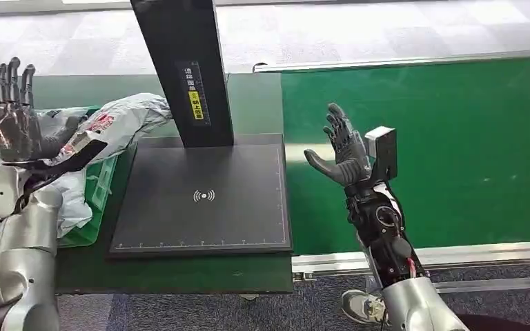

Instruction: Moved the parcel from conveyor to table for the left to box.

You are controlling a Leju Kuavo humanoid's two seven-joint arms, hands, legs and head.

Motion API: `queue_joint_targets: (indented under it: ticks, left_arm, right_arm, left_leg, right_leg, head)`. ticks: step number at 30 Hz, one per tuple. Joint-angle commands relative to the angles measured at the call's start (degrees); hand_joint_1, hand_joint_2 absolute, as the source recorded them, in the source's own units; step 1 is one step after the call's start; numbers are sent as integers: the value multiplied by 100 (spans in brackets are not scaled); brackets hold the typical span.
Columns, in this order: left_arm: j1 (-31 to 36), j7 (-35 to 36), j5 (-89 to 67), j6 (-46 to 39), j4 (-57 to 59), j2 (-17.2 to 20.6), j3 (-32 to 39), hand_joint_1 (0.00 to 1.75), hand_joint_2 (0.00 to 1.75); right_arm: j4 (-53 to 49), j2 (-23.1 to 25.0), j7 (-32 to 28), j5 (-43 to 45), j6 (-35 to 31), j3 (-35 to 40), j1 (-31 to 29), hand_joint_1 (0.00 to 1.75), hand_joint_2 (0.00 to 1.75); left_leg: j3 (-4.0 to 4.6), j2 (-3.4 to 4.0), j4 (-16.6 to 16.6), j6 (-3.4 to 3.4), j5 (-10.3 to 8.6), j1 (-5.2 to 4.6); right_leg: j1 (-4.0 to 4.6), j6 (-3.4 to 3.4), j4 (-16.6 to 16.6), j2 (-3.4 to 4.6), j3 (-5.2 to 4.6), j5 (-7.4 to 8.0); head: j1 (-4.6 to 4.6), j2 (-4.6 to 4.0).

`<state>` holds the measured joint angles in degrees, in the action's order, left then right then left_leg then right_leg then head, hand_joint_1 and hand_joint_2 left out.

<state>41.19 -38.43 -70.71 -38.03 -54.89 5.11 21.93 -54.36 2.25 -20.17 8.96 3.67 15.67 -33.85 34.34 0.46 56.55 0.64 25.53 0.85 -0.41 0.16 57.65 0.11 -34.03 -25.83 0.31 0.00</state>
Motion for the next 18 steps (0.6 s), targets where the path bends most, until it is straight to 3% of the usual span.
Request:
queue_joint_targets:
  ticks: [1, 14, 18]
  left_arm:
    - [-87, -157, 0, -197, -1000, -771, 1078, 0, 0]
    - [-87, -157, 0, -197, -1000, -771, 1078, 0, 0]
    - [-501, -157, 1189, -197, -1602, -893, 81, 0, 0]
  right_arm:
    - [434, -27, -28, 39, -26, 222, -340, 0, 175]
    - [434, -27, -28, 39, -26, 222, -340, 0, 175]
    - [377, -140, -111, 154, -82, 269, -286, 0, 175]
  left_leg:
    - [-7, -3, -2, -4, 2, -1]
    - [-5, -8, -2, -3, 1, -1]
    - [-9, -10, -5, -5, 2, -1]
  right_leg:
    - [-1, 0, -2, -1, 7, -3]
    - [0, 0, 0, -2, 9, -2]
    - [0, 0, -4, -4, 13, -3]
  head:
    - [-2, 0]
    - [-2, 0]
    - [-2, 0]
